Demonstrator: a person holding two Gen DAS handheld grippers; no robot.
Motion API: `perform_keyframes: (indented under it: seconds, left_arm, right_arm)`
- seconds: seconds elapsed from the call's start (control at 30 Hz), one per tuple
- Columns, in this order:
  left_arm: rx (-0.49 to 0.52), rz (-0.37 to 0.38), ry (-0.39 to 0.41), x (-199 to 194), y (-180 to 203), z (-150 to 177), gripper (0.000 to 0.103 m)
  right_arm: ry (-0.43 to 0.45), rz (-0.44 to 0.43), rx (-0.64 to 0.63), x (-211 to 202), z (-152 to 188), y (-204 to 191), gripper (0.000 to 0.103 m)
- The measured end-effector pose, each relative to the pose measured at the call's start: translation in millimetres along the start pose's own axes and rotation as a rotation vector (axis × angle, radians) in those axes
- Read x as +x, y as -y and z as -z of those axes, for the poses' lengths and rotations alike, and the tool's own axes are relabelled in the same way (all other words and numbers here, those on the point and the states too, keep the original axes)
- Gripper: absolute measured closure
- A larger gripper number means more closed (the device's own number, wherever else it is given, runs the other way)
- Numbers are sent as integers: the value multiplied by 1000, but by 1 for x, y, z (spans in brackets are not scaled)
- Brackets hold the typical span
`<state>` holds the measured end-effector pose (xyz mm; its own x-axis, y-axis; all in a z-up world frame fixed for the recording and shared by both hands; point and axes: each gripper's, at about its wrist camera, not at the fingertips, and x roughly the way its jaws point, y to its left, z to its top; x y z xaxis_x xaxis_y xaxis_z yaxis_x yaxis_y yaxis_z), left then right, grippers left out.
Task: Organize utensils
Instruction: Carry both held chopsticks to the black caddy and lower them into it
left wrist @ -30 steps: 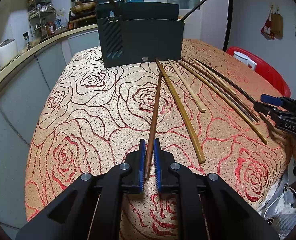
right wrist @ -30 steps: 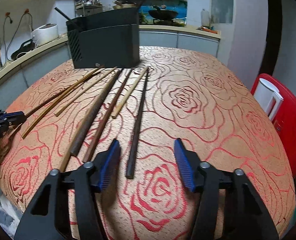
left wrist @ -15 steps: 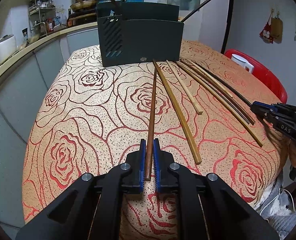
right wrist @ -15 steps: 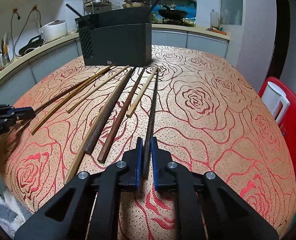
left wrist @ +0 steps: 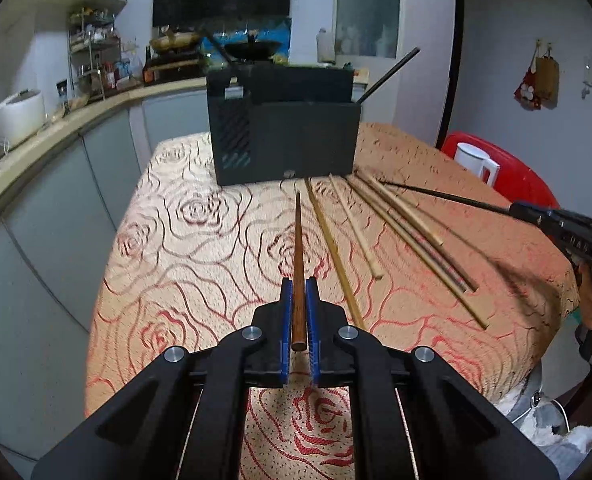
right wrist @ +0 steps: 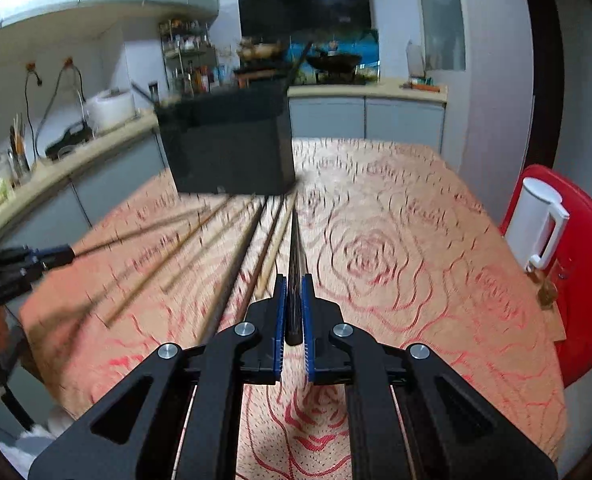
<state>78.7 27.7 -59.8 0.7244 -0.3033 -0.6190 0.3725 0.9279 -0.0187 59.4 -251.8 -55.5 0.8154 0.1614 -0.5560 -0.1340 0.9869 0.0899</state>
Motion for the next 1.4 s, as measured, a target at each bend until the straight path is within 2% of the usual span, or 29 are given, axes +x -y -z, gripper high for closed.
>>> perform_keyframes:
  seconds: [0.27, 0.5, 1.0, 1.4]
  left_arm:
    - [77, -28, 83, -31, 11, -37, 97]
    - [79, -28, 158, -43, 8, -79, 97]
    - [30, 4, 166, -36, -15, -131, 97]
    - [36, 10, 180, -49, -16, -157, 97]
  right_arm:
    - [121, -54, 23, -35, -48, 9, 95]
    - [208, -87, -1, -47, -91, 4, 95]
    - [189, -112, -18, -25, -136, -9, 95]
    - [214, -96, -42, -39, -181, -18, 95]
